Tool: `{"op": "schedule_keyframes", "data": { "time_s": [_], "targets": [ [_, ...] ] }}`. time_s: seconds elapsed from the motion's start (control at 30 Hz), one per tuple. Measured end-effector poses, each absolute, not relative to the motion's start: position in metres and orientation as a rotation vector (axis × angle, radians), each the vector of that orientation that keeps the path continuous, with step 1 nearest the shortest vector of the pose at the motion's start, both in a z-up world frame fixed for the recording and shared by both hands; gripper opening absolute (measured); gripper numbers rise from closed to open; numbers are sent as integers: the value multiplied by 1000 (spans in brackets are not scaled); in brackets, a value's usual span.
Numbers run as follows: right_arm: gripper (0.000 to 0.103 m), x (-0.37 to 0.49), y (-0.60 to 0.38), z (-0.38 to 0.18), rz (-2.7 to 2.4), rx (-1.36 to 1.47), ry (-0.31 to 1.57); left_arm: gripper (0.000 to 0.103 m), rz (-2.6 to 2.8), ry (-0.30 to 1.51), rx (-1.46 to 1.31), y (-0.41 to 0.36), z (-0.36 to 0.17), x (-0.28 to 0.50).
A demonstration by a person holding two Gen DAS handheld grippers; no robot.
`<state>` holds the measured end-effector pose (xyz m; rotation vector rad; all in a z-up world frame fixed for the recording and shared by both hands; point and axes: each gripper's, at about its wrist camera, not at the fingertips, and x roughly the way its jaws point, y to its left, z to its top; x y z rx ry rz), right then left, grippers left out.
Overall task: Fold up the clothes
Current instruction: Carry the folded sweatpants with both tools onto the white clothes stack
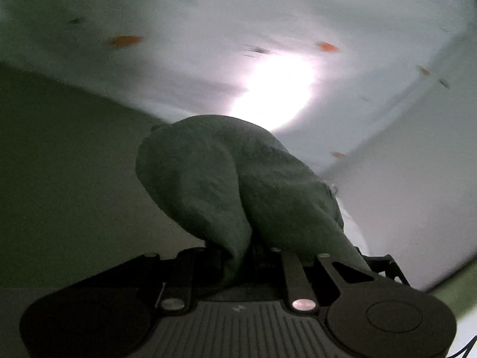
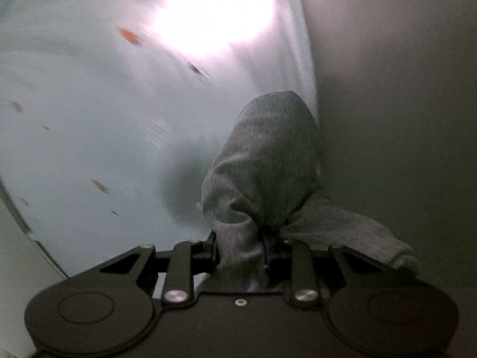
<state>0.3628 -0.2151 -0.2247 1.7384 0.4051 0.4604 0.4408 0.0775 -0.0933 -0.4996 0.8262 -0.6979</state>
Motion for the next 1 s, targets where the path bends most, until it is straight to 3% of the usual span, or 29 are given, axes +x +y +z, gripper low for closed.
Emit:
{"op": "schedule_keyframes", "data": {
  "time_s": [0.2,0.47,0.67,1.0],
  "targets": [
    [29,262,-291,-189,260,1723,153,18,-997,854,-439,-20,-76,412],
    [29,190,-402,-198,76,1790,-119,17,-1177,876,-336,-177,-68,400],
    [29,238,-496,-214,71,1872,-214,17,-1173,880,-247,-309,-55,442],
    [29,343,-649,-202,84,1780,-319,15,-1220,748,6,-488,-7,561]
  ]
}}
